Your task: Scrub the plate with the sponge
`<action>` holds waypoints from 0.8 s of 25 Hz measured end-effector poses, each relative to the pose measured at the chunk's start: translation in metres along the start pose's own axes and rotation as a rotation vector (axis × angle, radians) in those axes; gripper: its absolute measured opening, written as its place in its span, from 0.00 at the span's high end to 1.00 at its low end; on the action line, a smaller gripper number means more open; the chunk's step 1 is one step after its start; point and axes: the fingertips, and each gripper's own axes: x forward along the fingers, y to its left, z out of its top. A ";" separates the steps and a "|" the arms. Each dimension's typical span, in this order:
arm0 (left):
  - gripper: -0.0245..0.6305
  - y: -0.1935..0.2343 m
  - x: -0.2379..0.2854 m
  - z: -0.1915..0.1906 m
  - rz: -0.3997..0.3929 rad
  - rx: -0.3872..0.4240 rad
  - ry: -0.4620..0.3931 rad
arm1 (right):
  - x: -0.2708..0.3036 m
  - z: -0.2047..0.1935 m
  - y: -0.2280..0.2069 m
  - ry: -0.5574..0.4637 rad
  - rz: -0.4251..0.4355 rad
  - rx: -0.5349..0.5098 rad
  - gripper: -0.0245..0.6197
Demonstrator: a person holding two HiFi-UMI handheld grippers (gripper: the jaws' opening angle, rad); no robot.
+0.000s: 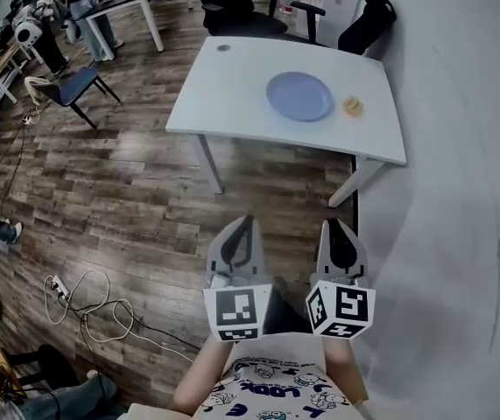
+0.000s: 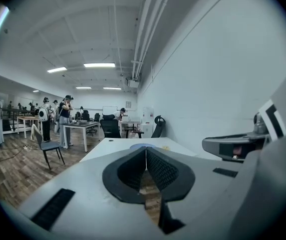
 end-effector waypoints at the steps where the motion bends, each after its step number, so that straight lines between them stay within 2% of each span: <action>1: 0.94 -0.003 0.015 0.005 0.002 0.001 -0.003 | 0.013 0.005 -0.011 -0.002 0.000 -0.001 0.90; 9: 0.94 -0.010 0.092 0.026 0.036 -0.024 0.003 | 0.079 0.030 -0.067 -0.007 -0.009 0.011 0.90; 15: 0.94 -0.005 0.130 0.028 0.043 -0.026 0.043 | 0.111 0.026 -0.083 0.029 -0.012 0.037 0.90; 20: 0.94 0.001 0.168 0.025 0.020 -0.035 0.053 | 0.144 0.025 -0.094 0.034 -0.031 0.032 0.90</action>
